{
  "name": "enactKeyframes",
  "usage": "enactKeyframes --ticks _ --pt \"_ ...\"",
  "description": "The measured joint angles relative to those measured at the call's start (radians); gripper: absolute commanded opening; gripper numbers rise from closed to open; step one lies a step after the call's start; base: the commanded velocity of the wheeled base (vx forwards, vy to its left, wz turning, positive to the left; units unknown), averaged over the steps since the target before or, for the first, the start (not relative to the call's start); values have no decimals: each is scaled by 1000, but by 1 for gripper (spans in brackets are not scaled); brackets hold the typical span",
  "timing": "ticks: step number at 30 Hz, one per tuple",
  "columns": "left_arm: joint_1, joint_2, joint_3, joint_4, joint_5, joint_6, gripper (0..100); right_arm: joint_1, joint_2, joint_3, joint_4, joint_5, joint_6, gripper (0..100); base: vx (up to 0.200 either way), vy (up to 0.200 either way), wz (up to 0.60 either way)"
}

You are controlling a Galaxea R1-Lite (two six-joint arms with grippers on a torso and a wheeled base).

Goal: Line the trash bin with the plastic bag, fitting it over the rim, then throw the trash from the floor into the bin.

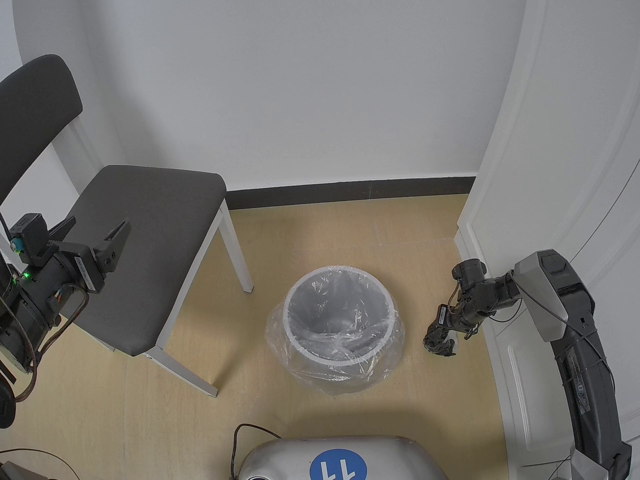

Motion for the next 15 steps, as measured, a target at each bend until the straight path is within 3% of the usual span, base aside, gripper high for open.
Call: enactKeyframes --ticks 6,11,15 --pt "-5 0 4 0 0 0 100 0 1 -6 10 -2 -1 0 0 0 0" --pt "-6 -1 4 3 -1 0 100 1 20 -59 103 -14 16 0 0 0 0" --pt "-13 -4 8 6 -2 0 100 12 48 -100 151 -95 40 0 0 0 0"
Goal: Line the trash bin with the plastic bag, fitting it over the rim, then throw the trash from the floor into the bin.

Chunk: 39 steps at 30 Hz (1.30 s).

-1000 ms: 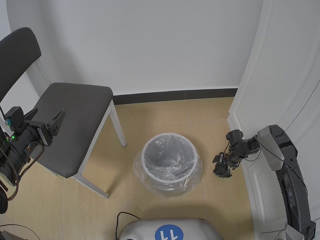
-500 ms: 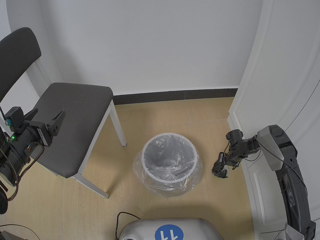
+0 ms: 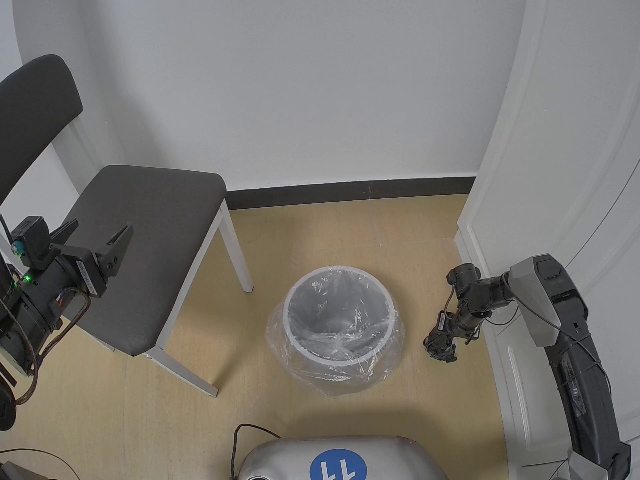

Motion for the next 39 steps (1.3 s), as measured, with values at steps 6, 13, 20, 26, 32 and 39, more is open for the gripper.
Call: enactKeyframes --ticks 6,13,20,26,32,39 --pt "-14 -2 4 3 0 0 100 9 16 -11 6 -114 5 0 0 0 0" --pt "-22 -2 4 3 0 0 100 16 -63 52 -76 -62 11 0 0 0 0" --pt "-24 -4 3 3 1 0 100 17 -241 305 -270 20 -24 0 0 0 0" --pt "-26 -4 3 3 -1 0 100 23 -427 476 -345 56 -75 0 0 0 0" --pt "-29 -2 3 3 -3 8 100 59 -605 614 -394 81 -111 0 0 0 0" --pt "-29 3 4 6 -3 13 100 152 -776 773 -561 89 -117 0 0 0 0"
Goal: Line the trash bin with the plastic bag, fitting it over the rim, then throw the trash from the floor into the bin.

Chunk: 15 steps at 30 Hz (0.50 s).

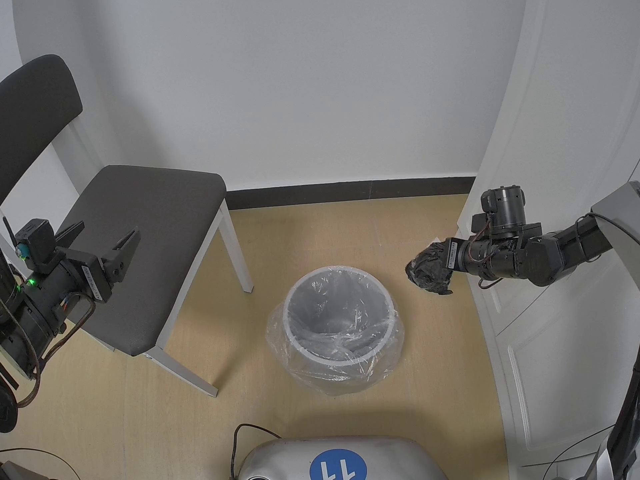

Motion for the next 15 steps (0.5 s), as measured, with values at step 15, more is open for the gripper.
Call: enactKeyframes --ticks 15 --pt "-1 -7 -1 -3 1 1 100 299 -119 238 -361 -4 55 0 0 0 0"
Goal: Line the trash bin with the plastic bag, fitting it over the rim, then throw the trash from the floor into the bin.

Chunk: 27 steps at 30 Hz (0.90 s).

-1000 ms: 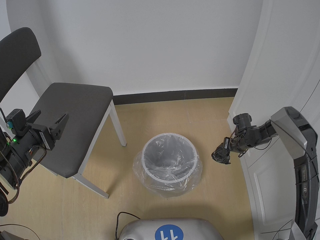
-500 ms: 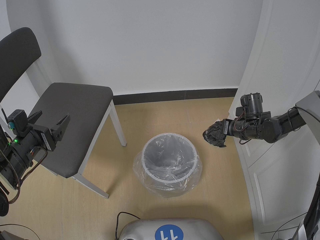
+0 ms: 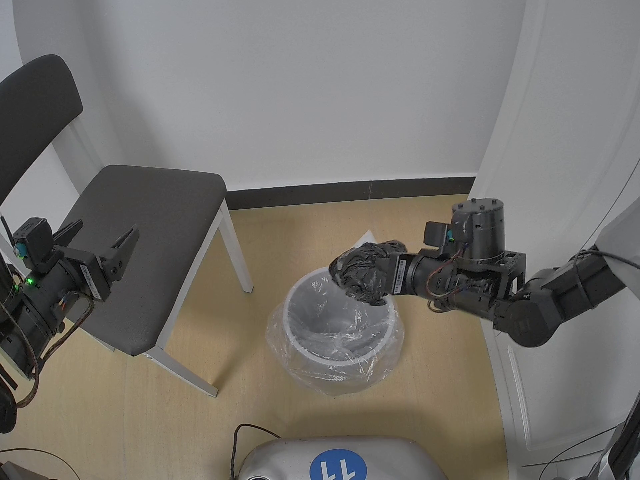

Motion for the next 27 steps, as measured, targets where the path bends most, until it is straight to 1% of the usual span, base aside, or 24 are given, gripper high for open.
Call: enactKeyframes --ticks 4,10,19,21,24,27 --pt "0 -1 0 0 0 1 100 39 41 4 -16 3 51 0 0 0 0" --pt "0 -2 0 0 0 10 100 57 134 -32 -22 7 102 0 0 0 0" --pt "0 -2 1 0 0 13 100 50 305 -119 -27 8 164 0 0 0 0" --pt "0 -1 1 0 0 13 100 46 347 -147 -33 8 189 0 0 0 0" --pt "0 1 1 0 0 14 100 37 397 -177 -68 9 226 0 0 0 0" --pt "0 4 0 0 0 15 100 30 443 -196 -105 15 236 0 0 0 0"
